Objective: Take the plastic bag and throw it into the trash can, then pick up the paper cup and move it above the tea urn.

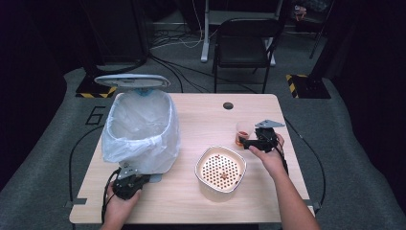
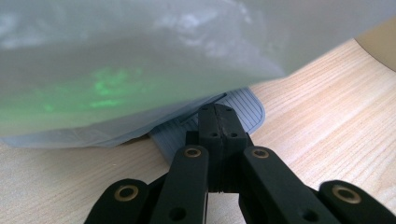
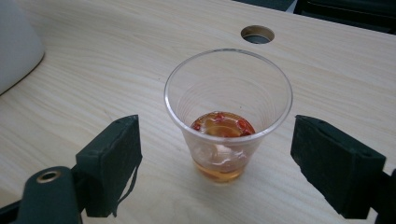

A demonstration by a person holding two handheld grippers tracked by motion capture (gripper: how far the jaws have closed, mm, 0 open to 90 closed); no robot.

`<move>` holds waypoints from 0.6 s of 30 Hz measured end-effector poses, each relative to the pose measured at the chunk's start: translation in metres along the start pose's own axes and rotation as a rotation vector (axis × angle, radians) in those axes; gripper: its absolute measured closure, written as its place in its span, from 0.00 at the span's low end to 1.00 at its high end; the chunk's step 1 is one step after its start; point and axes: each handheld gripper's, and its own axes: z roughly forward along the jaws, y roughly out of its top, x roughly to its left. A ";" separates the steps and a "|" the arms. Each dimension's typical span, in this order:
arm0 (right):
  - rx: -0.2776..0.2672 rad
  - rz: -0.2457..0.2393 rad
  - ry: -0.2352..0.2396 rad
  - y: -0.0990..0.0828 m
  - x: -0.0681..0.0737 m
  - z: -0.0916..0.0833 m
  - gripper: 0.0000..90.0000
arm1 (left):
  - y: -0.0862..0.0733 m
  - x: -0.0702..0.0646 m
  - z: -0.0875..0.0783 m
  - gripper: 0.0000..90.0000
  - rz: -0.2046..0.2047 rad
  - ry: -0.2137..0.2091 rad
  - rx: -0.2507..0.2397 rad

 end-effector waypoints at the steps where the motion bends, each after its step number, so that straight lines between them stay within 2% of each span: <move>1: -0.004 -0.005 -0.011 0.000 -0.001 0.005 0.17 | 0.000 0.000 0.000 1.00 -0.002 -0.001 -0.001; 8: -0.003 0.006 -0.024 -0.003 -0.002 0.017 0.17 | 0.000 0.000 0.000 1.00 -0.001 -0.001 0.001; 9: -0.006 -0.008 -0.026 -0.004 -0.003 0.020 0.18 | 0.000 0.000 0.000 1.00 -0.001 -0.001 0.001; 18: -0.009 0.008 -0.032 -0.006 -0.003 0.031 0.24 | 0.000 0.000 0.000 1.00 0.000 0.001 0.001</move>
